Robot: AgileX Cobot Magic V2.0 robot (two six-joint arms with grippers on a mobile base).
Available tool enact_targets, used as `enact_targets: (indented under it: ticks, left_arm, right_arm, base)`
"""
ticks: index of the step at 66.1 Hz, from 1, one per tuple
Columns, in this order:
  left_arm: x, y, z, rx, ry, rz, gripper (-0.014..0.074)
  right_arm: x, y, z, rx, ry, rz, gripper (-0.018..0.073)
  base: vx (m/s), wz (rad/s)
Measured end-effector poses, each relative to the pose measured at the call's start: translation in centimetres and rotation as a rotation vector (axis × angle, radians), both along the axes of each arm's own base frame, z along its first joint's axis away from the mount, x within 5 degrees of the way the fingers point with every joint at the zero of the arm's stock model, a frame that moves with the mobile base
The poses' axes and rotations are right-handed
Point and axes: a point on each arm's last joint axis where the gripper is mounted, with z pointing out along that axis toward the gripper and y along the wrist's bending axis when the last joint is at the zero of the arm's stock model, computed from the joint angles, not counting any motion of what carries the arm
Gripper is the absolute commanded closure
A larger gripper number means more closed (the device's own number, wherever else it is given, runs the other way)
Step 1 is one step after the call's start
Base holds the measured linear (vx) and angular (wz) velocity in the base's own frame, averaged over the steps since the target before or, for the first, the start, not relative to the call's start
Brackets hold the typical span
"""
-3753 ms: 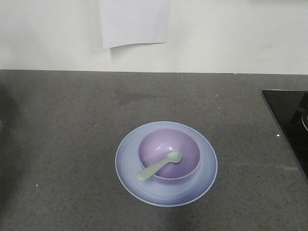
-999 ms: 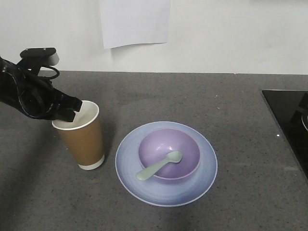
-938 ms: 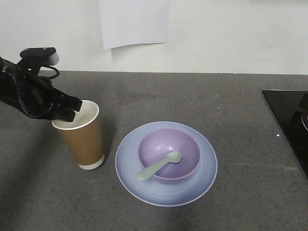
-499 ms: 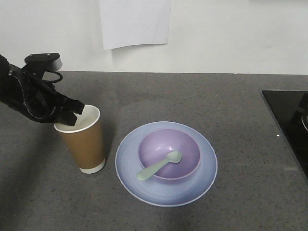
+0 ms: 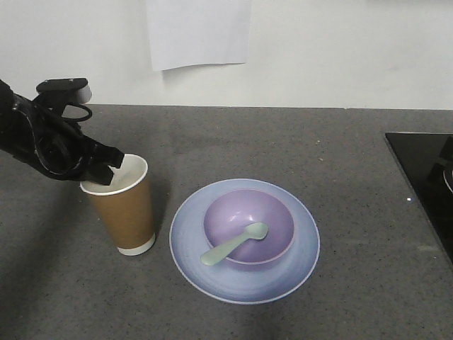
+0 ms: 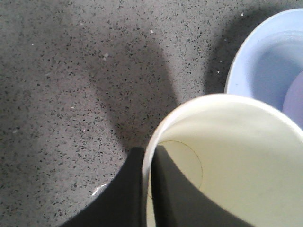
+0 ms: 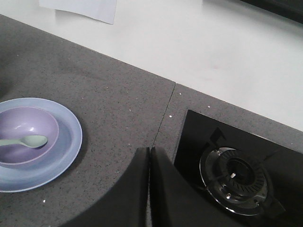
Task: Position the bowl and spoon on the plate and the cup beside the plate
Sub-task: 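Release the cup and withdraw the left gripper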
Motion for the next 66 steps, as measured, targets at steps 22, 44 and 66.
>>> enact_targets:
  ticks: [22, 44, 66]
  left_arm:
    - [-0.2, 0.0, -0.3, 0.005, 0.036, -0.012, 0.0318]
    - [-0.8, 0.1, 0.9, 0.001, -0.006, -0.01, 0.0246]
    - [-4.5, 0.8, 7.1, -0.02, -0.246, -0.008, 0.0259]
  right_arm:
    - [0.0, 0.0, 0.0, 0.0, 0.0, 0.0, 0.0564]
    - [0.0, 0.0, 0.0, -0.001, 0.0, -0.001, 0.0564]
    - [0.6, 0.2, 1.2, 0.011, -0.143, 0.016, 0.0564]
  base:
    - [0.0, 0.0]
    - [0.0, 0.0]
    - [0.0, 0.0]
